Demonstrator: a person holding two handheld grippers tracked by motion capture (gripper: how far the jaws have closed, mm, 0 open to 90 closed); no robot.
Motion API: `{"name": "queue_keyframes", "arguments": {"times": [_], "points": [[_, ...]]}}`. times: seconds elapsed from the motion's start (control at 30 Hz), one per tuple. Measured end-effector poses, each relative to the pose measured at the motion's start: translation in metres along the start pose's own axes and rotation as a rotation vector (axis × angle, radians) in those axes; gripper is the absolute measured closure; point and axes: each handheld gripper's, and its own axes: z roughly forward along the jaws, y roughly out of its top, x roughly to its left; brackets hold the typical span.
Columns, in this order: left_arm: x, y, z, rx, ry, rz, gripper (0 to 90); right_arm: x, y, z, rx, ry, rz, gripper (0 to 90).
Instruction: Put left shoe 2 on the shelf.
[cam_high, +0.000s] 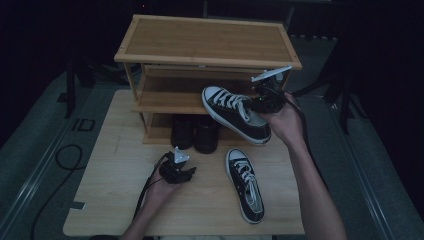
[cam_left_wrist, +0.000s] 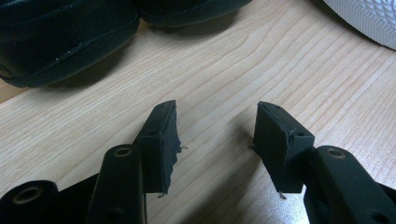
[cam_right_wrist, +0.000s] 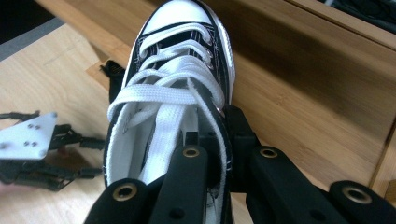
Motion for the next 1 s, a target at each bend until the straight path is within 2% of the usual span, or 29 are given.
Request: {"name": "queue_keyframes", "arguments": {"times": [0.17, 0.27, 0.6, 0.77, 0.9, 1.0], "points": [[0.0, 0.0, 0.0, 0.0, -0.001, 0.001, 49.9, -0.001, 0.002, 0.003, -0.009, -0.006, 0.03, 87.8], [0.0, 0.0, 0.0, 0.0, -0.001, -0.001, 49.9, 0.0, 0.006, 0.006, -0.013, -0.031, 0.041, 87.9], [0.0, 0.0, 0.0, 0.001, -0.002, 0.001, 49.9, 0.005, 0.011, 0.017, -0.049, -0.074, 0.096, 87.7], [0.0, 0.001, 0.0, 0.001, -0.002, -0.001, 49.9, 0.003, 0.013, 0.022, -0.052, -0.095, 0.123, 87.7], [0.0, 0.001, 0.001, 0.001, -0.001, -0.001, 49.8, 0.004, 0.013, 0.023, -0.053, -0.103, 0.119, 87.3], [0.0, 0.001, 0.0, 0.001, -0.001, 0.0, 49.8, 0.003, 0.008, 0.025, -0.032, -0.104, 0.118, 85.6]]}}
